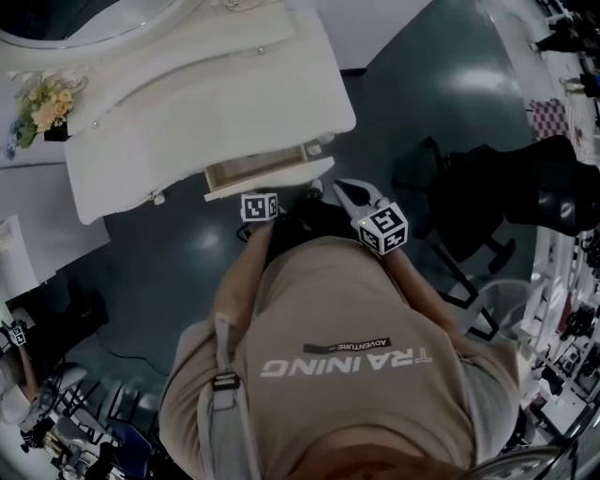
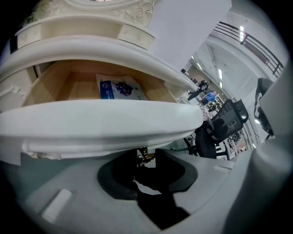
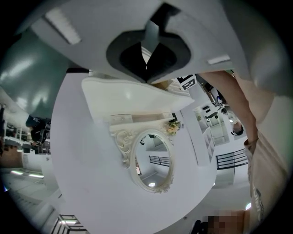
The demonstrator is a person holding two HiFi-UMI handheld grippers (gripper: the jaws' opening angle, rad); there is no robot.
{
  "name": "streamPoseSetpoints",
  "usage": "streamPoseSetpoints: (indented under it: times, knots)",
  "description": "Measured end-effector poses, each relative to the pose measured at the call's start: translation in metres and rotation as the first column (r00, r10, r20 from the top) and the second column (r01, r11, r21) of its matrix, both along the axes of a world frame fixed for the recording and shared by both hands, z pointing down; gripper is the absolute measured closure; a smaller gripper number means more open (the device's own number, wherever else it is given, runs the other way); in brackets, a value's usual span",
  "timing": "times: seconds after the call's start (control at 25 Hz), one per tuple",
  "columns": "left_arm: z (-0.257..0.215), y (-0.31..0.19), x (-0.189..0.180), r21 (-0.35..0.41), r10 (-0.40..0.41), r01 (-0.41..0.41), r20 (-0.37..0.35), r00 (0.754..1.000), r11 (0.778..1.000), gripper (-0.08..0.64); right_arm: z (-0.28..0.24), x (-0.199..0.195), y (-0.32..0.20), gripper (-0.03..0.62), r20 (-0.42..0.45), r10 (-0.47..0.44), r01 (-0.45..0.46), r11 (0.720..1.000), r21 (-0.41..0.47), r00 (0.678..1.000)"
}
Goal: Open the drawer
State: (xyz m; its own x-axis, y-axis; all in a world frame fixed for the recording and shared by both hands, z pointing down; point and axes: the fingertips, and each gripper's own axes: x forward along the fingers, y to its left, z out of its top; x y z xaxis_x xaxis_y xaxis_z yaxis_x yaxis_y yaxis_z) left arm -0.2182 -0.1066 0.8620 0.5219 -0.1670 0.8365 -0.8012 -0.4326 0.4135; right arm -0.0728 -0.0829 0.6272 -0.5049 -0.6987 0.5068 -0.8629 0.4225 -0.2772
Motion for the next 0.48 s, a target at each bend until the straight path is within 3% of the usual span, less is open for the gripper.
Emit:
streamPoseSetpoints:
  times: [0.24,0.48]
  knots:
    - [-0.001,0.017,0.002,-0.027,-0.009,0.01,0.031,0.999,1.0,0.428,-0.002,0.022,-0.005,0.589,0.075,-0.007,0.005,1.0,0.026,0.997]
    - [-0.001,0.049,0.009,-0.058,-0.008,0.013,0.084,0.996,0.998,0.428,-0.005,0.064,-0.011,0.589,0.087,-0.061,0.055,0.996,0.064,0.994]
